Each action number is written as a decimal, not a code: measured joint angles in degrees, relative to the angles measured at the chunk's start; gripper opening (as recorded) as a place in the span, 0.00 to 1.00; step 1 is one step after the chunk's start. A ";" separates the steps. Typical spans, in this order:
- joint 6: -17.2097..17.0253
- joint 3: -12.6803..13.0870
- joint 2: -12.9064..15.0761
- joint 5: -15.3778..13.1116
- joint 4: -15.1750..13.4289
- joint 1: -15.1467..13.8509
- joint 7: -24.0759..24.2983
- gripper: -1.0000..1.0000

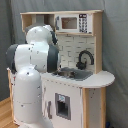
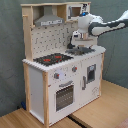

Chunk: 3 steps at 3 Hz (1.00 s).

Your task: Play with the kitchen

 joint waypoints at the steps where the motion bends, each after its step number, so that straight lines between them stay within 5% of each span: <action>1: 1.76 -1.56 -1.45 0.12 -0.06 0.00 -5.40 1.00; 3: 8.29 -5.62 -5.34 1.79 -2.05 0.00 -13.85 1.00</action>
